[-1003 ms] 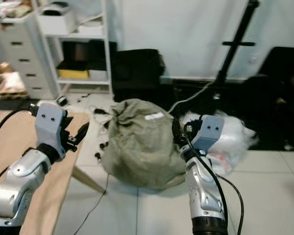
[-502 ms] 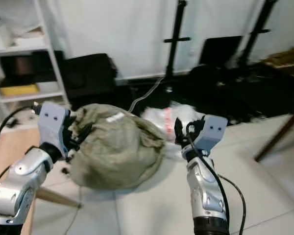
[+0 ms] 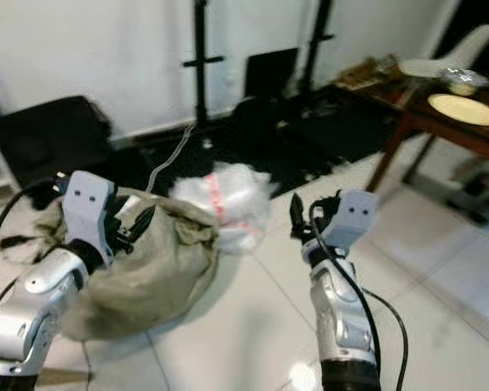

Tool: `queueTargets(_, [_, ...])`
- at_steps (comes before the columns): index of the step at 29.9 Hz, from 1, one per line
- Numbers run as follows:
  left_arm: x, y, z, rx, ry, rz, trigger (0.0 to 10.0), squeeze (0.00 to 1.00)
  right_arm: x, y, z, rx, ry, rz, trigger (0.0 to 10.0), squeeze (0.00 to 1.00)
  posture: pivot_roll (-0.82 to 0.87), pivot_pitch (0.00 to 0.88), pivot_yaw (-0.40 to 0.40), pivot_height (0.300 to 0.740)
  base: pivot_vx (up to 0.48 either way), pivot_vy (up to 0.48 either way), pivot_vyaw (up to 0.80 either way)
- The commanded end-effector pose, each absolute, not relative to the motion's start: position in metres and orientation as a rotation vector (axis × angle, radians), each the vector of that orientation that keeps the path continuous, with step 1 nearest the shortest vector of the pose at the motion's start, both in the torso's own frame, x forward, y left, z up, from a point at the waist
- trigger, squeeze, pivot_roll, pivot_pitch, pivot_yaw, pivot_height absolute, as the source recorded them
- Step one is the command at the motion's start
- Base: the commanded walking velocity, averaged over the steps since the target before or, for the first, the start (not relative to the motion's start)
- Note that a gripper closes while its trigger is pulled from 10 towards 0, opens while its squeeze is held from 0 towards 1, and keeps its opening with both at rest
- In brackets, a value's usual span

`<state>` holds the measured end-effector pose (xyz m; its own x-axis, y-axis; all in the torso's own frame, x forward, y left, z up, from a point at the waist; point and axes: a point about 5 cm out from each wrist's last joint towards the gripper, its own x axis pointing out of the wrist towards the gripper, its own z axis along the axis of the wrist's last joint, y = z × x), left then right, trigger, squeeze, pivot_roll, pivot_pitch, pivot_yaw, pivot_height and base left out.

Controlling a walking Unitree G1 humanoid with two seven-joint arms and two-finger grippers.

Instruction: Setting the table

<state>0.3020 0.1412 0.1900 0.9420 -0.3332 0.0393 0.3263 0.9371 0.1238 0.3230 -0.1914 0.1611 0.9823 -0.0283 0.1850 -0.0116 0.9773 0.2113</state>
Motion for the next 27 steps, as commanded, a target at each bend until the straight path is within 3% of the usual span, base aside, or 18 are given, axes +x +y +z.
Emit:
queueTargets(1, [0.303,0.141,0.186,0.101,-0.036,-0.341,10.0,0.00,0.322,-0.192,0.157,0.210,-0.173,-0.009,10.0,0.00,0.03,0.000,0.099,0.740,0.000,0.000,-0.80])
queueTargets(27, [0.308,0.130,0.199,0.064,-0.100,-0.371,10.0,0.00,0.323,-0.196,0.162,0.207,-0.188,-0.023,10.0,0.00,0.00,0.000,0.105,0.740,0.000,0.000,-0.80])
